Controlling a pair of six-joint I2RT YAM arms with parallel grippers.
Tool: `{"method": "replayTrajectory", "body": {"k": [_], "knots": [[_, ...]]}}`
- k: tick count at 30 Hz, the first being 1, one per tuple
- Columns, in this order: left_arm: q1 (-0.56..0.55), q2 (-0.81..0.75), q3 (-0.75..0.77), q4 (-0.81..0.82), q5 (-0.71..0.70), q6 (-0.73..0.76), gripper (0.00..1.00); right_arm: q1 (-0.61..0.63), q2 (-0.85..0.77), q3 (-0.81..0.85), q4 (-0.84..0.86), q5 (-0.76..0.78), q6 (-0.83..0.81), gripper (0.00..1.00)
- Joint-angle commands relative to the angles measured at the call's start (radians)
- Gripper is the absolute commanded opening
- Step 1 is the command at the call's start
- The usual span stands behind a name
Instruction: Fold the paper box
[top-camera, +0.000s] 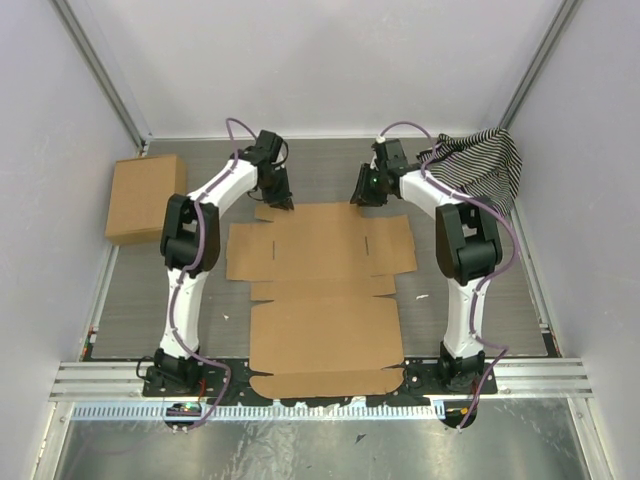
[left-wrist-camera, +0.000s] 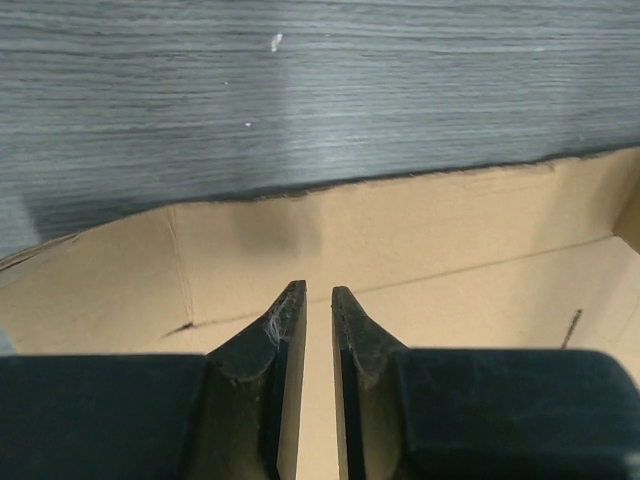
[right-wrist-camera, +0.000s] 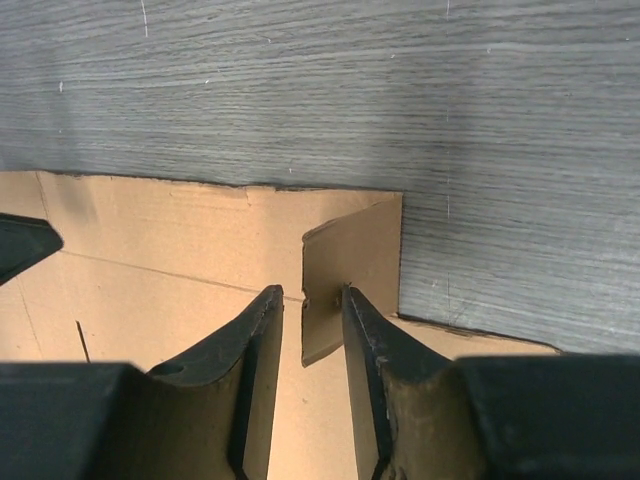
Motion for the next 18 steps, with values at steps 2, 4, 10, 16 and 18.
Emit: {"method": "replayTrajectory", "body": {"k": [2, 4, 10, 16, 18], "knots": [[0.006, 0.059, 0.037, -0.018, 0.019, -0.005, 0.22, 0.004, 0.018, 0.059, -0.001, -0.023, -0.023, 0.37], [0.006, 0.041, 0.026, -0.027, 0.015, 0.000, 0.22, 0.006, 0.022, 0.061, -0.002, -0.018, -0.027, 0.38], [0.017, -0.050, -0.022, -0.020, -0.054, 0.009, 0.32, 0.016, 0.073, 0.107, -0.024, -0.019, -0.040, 0.42], [0.051, -0.083, -0.032, -0.054, -0.085, 0.007, 0.38, 0.031, 0.085, 0.107, -0.026, 0.008, -0.040, 0.43], [0.068, -0.079, -0.032, -0.076, -0.112, 0.007, 0.39, 0.030, 0.079, 0.100, -0.028, 0.021, -0.041, 0.43]]}}
